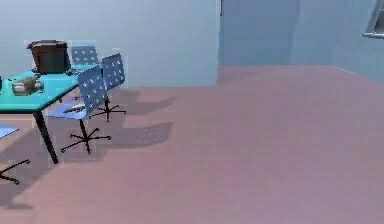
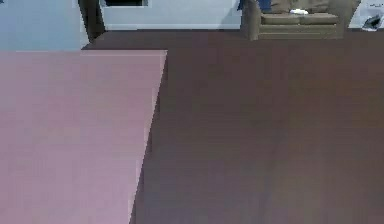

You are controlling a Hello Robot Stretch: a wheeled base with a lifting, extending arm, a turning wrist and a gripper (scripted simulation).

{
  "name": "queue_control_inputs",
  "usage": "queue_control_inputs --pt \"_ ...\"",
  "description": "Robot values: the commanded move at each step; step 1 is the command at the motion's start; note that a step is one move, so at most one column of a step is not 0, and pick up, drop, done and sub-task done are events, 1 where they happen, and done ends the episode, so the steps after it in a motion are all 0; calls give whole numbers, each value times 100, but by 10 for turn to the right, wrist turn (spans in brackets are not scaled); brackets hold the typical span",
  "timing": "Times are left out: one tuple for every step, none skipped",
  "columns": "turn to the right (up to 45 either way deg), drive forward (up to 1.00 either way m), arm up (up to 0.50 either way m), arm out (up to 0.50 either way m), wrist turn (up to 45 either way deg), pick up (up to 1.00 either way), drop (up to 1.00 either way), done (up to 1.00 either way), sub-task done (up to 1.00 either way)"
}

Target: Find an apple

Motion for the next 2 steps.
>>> queue_control_inputs --pt "-450 0 0 0 0 0 0 0 0" --pt "-30 0 0 0 0 0 0 0 0"
